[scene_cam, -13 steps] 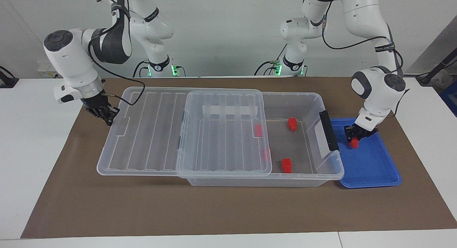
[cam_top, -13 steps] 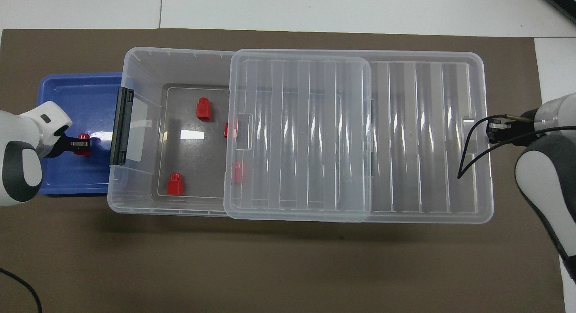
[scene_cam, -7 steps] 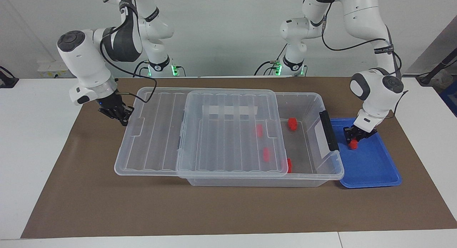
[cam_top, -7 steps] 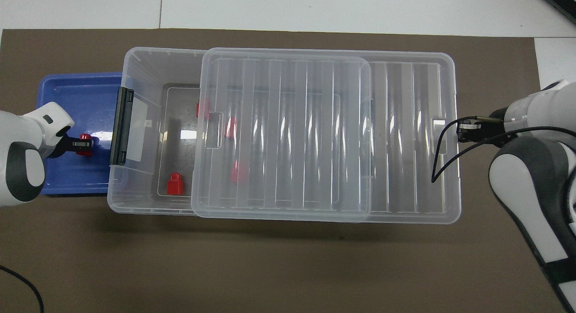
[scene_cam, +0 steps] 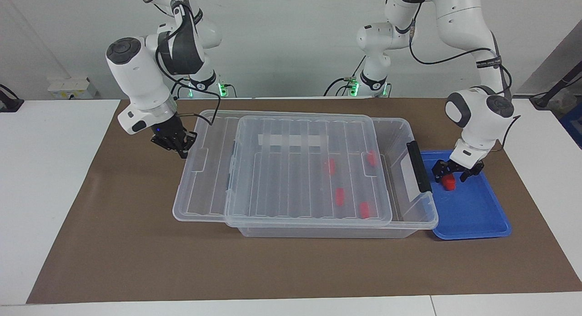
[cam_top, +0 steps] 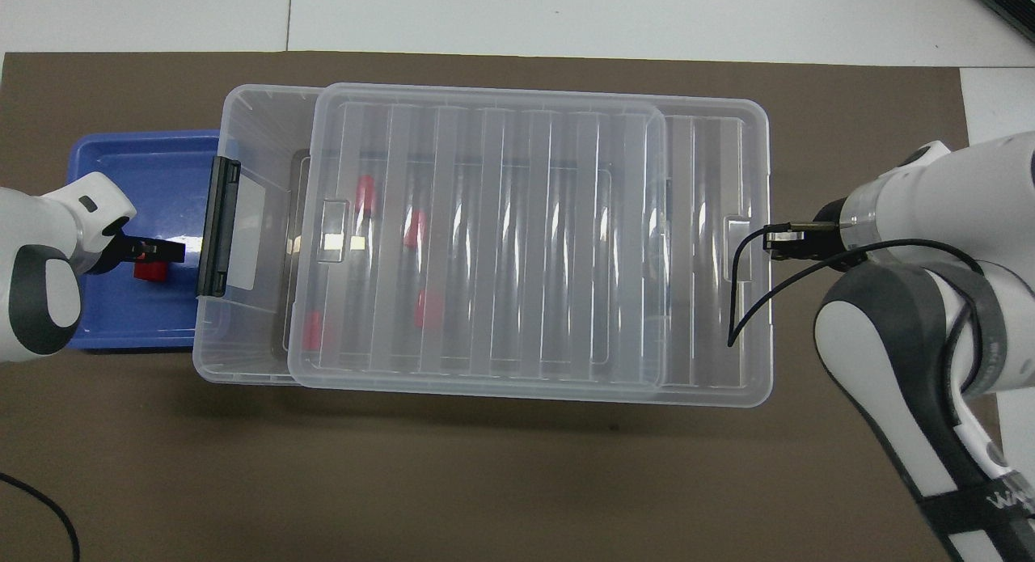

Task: Place red block in blue tray from box
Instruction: 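Open the left gripper while the right gripper slides the lid closed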

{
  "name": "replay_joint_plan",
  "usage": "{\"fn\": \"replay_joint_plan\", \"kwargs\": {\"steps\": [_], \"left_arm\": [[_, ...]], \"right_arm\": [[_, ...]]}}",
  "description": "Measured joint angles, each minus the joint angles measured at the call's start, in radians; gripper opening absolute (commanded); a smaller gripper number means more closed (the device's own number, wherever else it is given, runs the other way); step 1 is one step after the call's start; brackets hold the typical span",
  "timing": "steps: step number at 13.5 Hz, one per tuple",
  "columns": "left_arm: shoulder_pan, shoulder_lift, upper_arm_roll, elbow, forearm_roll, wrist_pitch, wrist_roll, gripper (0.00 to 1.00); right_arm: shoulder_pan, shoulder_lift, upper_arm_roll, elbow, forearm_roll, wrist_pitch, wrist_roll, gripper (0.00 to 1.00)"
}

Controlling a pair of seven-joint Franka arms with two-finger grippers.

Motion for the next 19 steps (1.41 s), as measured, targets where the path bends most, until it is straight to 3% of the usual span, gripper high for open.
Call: {"fn": "replay_joint_plan", "kwargs": {"steps": [5, 9, 13, 19], "left_arm": [[-0.053, -0.089, -0.006, 0.149, 0.0, -0.312, -0.008, 1.0], [-0.094, -0.151, -0.001, 0.229, 0.0, -0.467, -0.011, 1.0], [-0.147, -0.227, 0.002, 0.243, 0.0, -0.517, -0.01, 1.0], [-0.177, -0.257, 0.012, 0.243, 0.0, -0.522, -0.011, 1.0]], "right_arm": [[0.065, -0.004, 0.001, 0.0, 0.001, 0.001, 0.023, 0.0], [0.104, -0.004, 0.002, 0.0, 0.002, 0.001, 0.028, 0.0], [0.111, -0.005, -0.002, 0.012, 0.002, 0.02, 0.031, 0.0], [0.03, 0.001, -0.007, -0.019, 0.002, 0.082, 0.019, 0.0]]}}
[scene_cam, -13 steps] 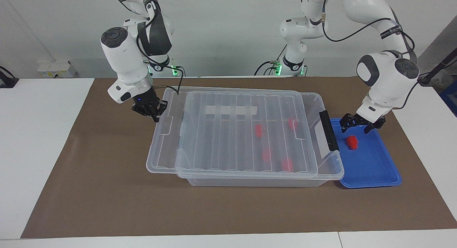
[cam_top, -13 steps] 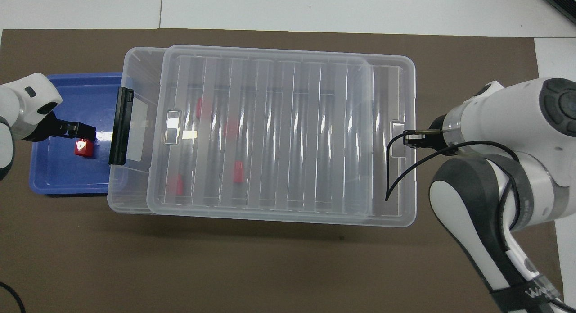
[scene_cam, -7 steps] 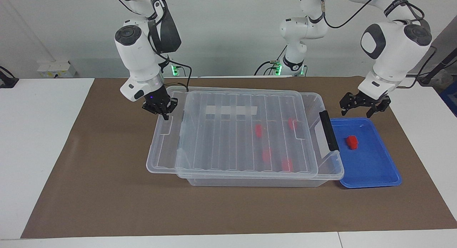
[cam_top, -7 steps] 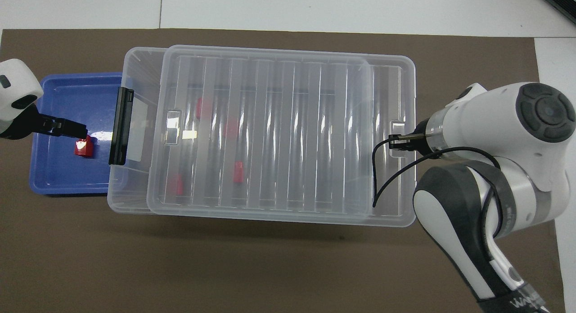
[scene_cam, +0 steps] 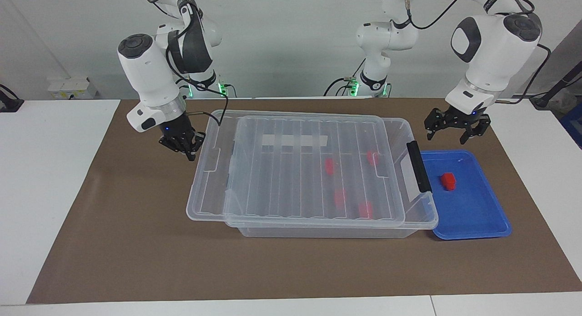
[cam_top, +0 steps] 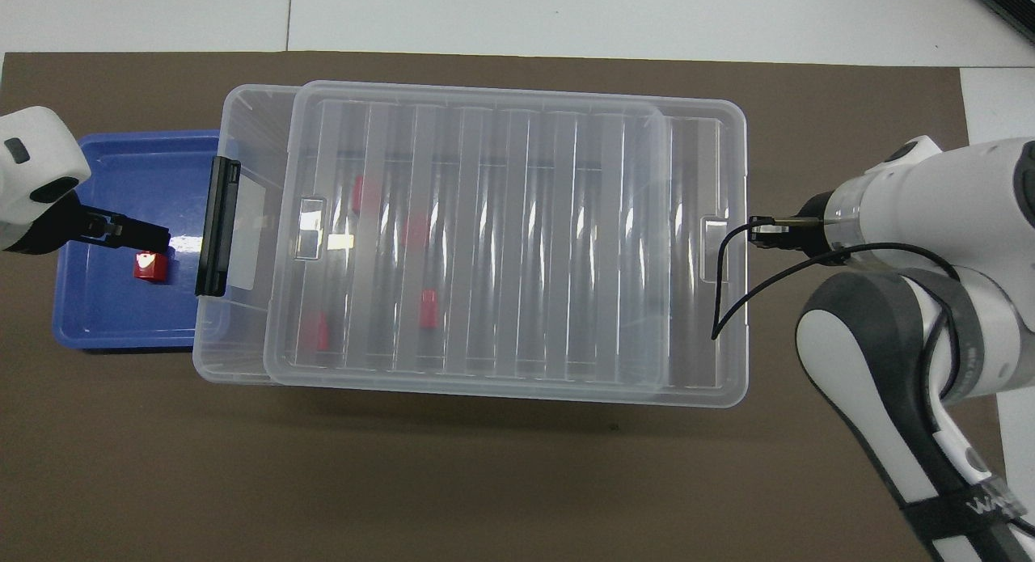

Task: Place red block in blue tray from box
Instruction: 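Open the left gripper while the right gripper slides the lid closed, then push the clear lid fully over the box with the right gripper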

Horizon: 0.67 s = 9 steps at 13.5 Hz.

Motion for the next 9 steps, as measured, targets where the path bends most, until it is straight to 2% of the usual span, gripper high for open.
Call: {"fn": "replay_joint_plan", "kwargs": {"steps": [4, 9], "left_arm": [[0.009, -0.053, 0.006, 0.015, 0.0, -0.056, 0.0, 1.0], [0.011, -0.06, 0.005, 0.015, 0.0, -0.069, 0.0, 1.0]], "right_arm": [[0.026, 0.0, 0.005, -0.031, 0.0, 0.042, 0.0, 0.0], [0.08, 0.0, 0.006, -0.041, 0.0, 0.062, 0.006, 0.0]]}}
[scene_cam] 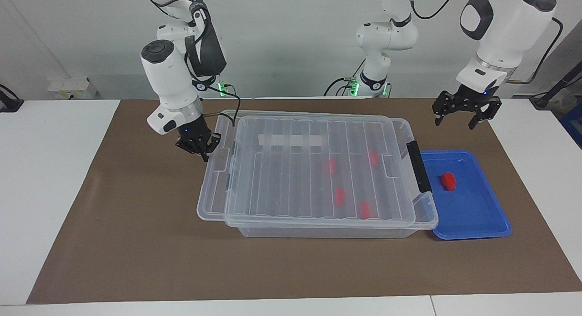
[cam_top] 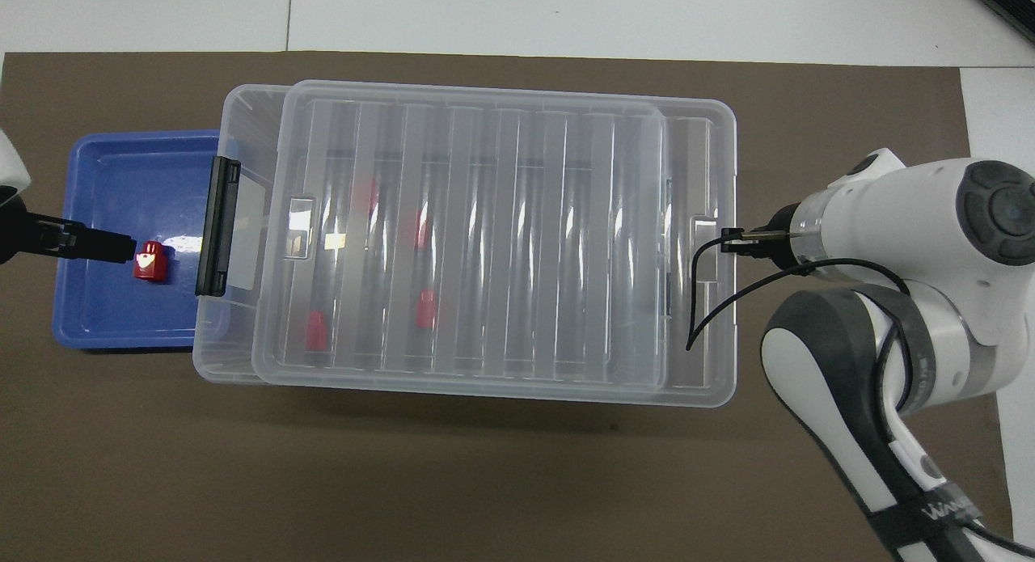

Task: Place red block in blue tray from box
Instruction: 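Push the clear lid fully over the box with the right gripper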

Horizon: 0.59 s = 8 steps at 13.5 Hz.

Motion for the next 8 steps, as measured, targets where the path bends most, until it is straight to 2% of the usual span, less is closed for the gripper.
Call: {"fn": "replay_joint_plan", "kwargs": {"steps": [5, 8], "left_arm": [[0.0, -0.012, -0.003, 0.002, 0.0, -0.026, 0.0, 1.0], [0.0, -0.018, -0.006, 0.082, 0.0, -0.151, 0.0, 1.0]], "right_arm": [[0.034, -0.002, 0.001, 0.0, 0.0, 0.002, 0.003, 0.0], [0.054, -0.002, 0.001, 0.0, 0.0, 0.002, 0.006, 0.0]]}}
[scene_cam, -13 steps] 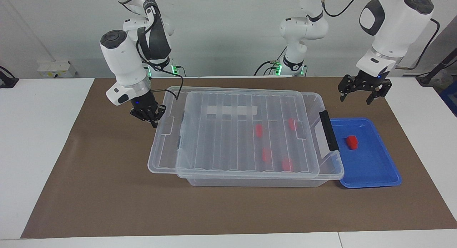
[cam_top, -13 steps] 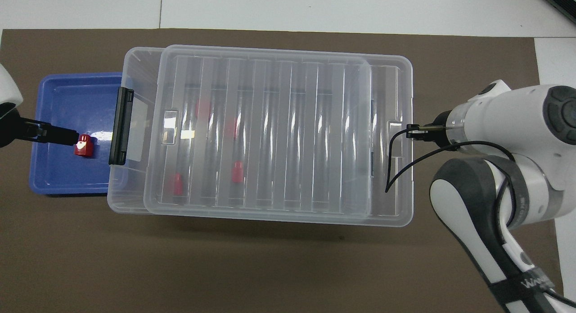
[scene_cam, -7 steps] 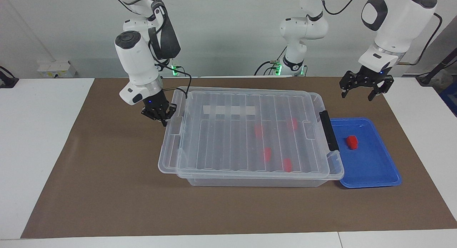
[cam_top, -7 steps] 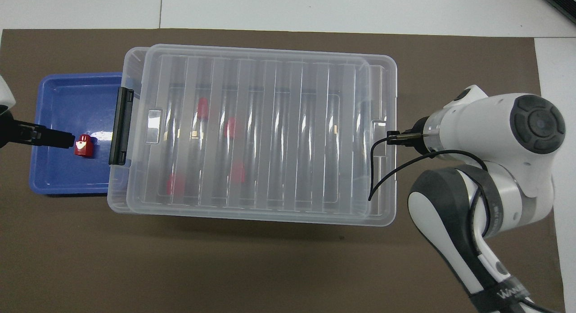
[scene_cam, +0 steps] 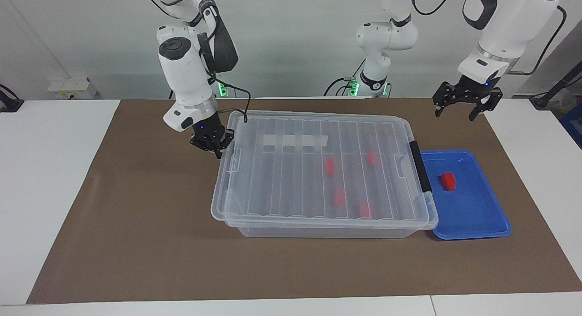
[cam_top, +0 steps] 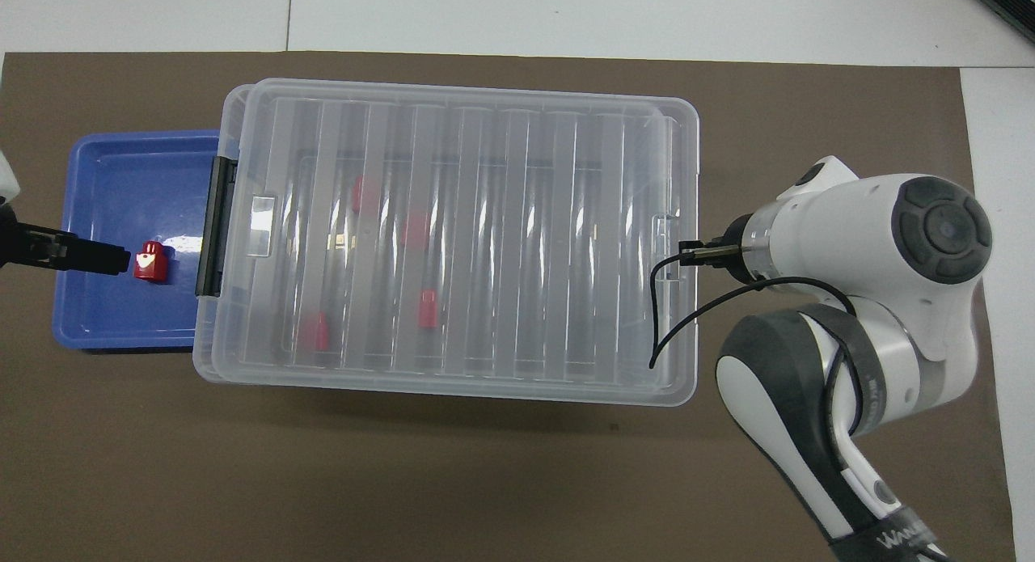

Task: Place red block in blue tray from box
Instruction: 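Push the clear lid fully over the box with the right gripper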

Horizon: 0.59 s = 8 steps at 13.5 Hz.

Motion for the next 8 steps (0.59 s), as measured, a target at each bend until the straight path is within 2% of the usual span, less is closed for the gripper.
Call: {"fn": "replay_joint_plan", "kwargs": {"steps": [3, 8], "left_arm": [[-0.001, 0.011, -0.015, 0.106, 0.003, -0.127, 0.0, 1.0], [-0.001, 0.021, -0.029, 0.107, 0.003, -0.137, 0.0, 1.0]], "right_arm": [[0.009, 0.0, 0.0, 0.0, 0.0, 0.0, 0.004, 0.0], [0.001, -0.022, -0.007, 0.002, 0.0, -0.016, 0.007, 0.0]]}}
